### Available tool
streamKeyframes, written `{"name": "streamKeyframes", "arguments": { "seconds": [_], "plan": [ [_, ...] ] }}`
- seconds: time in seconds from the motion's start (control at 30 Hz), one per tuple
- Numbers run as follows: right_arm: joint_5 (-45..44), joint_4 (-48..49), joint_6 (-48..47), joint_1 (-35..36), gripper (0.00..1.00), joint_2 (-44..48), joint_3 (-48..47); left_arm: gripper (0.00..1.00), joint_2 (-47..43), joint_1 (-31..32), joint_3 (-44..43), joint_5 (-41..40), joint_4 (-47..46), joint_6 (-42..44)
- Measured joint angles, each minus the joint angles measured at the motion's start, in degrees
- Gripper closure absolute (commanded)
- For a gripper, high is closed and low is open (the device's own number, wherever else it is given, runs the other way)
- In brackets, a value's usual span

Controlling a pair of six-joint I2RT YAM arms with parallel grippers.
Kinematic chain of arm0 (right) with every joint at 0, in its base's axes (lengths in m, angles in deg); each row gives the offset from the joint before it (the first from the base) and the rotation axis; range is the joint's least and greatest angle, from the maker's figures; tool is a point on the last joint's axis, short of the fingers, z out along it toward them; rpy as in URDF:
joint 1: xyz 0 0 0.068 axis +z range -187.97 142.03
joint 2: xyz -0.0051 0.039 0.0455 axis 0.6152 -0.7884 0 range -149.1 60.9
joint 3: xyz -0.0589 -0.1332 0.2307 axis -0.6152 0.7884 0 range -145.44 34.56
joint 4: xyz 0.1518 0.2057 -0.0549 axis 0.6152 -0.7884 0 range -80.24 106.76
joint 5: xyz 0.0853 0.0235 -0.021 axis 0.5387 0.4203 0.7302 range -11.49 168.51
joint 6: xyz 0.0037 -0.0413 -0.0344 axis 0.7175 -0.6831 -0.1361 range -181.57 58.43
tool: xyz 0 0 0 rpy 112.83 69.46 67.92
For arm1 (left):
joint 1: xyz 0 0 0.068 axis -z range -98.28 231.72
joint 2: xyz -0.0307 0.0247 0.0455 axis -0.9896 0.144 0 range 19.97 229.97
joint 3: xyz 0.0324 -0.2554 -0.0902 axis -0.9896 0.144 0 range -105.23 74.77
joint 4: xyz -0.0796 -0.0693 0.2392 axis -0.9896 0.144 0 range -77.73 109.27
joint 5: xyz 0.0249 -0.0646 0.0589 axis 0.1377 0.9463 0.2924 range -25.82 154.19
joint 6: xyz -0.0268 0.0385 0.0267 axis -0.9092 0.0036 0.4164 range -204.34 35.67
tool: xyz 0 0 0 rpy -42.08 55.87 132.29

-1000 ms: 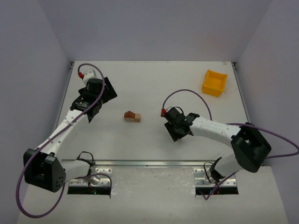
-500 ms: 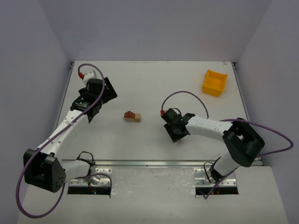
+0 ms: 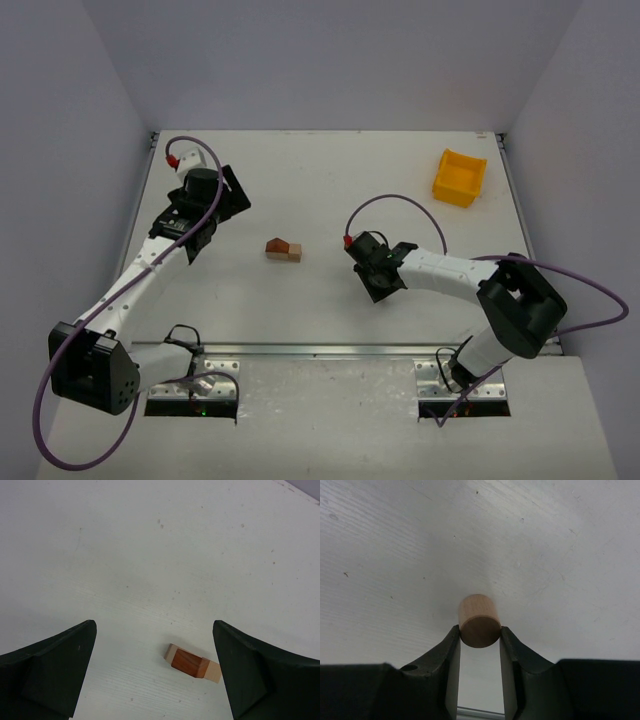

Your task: Build the wood block tower

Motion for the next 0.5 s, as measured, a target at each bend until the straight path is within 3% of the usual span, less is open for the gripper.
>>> {"name": "streamKeyframes", "arguments": {
  "seconds": [0.27, 0.5],
  "plan": [
    [2.5, 0.6, -4.4, 0.0, 0.93, 1.7, -2.3, 0.00, -0.2, 0.0, 0.4, 0.0, 0.0, 0.0],
    [7.4, 3.1, -11.4, 0.0, 0.94, -2.1, -16.6, 0.00, -0.3, 0.0, 0.4, 0.0, 0.0, 0.0]
  ]
}}
